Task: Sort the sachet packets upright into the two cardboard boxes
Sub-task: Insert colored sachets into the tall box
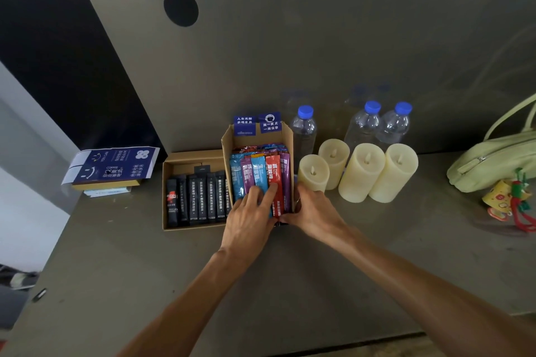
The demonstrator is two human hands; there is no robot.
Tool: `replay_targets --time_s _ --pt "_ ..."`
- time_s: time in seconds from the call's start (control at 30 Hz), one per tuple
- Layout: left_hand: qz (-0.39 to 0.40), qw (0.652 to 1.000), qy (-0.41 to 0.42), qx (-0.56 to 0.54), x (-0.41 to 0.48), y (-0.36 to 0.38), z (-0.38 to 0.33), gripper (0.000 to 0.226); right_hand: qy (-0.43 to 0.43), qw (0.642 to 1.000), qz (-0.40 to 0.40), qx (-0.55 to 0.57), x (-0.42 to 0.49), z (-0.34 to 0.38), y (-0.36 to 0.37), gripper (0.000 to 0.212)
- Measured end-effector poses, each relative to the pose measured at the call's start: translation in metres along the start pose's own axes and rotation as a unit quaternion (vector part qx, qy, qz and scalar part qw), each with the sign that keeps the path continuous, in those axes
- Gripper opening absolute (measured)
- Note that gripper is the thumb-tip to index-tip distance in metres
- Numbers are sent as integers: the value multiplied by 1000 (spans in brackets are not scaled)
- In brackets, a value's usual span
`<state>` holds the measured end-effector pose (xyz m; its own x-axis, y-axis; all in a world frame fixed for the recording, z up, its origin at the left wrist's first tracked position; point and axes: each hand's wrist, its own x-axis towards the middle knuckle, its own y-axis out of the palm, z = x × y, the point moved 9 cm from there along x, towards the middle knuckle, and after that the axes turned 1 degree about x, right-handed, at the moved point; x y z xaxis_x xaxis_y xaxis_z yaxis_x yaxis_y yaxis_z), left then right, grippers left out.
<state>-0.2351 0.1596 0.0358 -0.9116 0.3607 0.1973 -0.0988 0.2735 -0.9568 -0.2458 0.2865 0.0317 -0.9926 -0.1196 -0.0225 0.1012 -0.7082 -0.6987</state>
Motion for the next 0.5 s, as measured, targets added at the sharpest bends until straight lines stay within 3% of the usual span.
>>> replay_targets --time_s 0.37,0.5 --pt "-18 1000 5 -13 -6 -5 3 72 26 1000 0 -11 -8 -2 -1 68" --pt "-51 998 0 -36 -11 -11 12 63 33 999 -6 -21 -13 -3 -5 60"
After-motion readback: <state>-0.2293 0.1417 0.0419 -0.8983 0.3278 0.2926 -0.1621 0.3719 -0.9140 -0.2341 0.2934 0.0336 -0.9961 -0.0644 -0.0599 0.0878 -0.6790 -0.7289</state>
